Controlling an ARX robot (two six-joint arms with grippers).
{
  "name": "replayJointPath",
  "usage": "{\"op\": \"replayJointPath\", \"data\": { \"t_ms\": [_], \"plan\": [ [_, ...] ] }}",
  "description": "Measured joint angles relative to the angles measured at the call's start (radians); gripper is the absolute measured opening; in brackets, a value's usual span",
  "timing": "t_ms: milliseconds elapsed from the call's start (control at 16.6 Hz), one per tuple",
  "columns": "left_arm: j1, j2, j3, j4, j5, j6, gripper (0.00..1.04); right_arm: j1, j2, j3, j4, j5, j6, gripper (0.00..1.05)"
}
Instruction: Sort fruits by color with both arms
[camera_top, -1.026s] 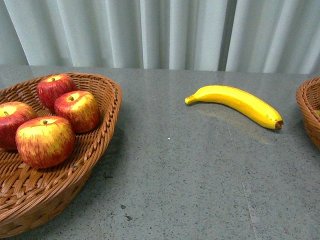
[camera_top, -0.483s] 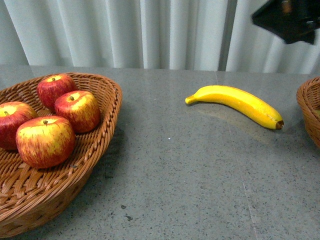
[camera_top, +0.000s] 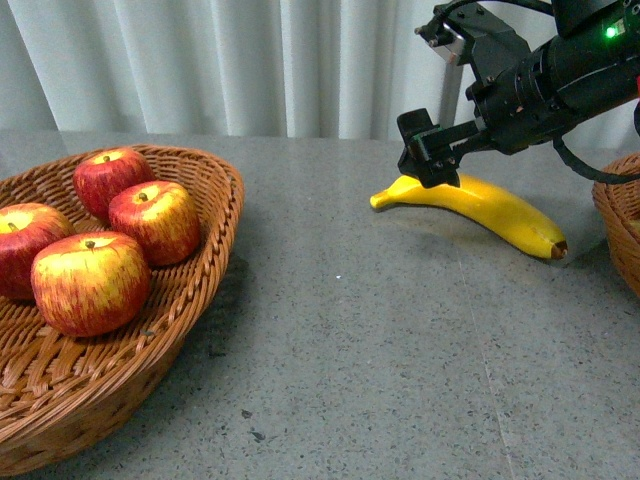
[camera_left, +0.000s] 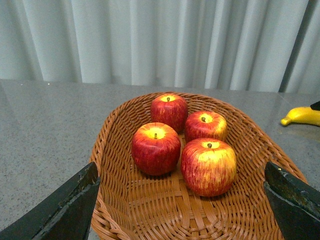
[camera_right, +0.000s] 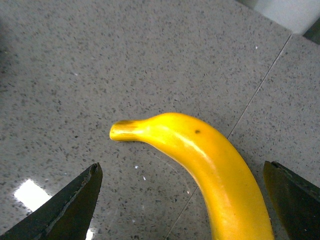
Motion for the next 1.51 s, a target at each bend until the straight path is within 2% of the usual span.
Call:
{"op": "replayJointPath", "data": {
  "t_ms": [302, 1508],
  "plan": [
    [0.0, 0.0, 0.0, 0.0, 0.0, 0.0, 0.98, -0.03, 0.086, 0.107, -0.058, 0.016, -0.065, 0.98],
    [0.0, 0.0, 0.0, 0.0, 0.0, 0.0, 0.98, -0.083, 0.13, 0.16, -0.146, 0.001, -0.147, 0.98]
  ]
}}
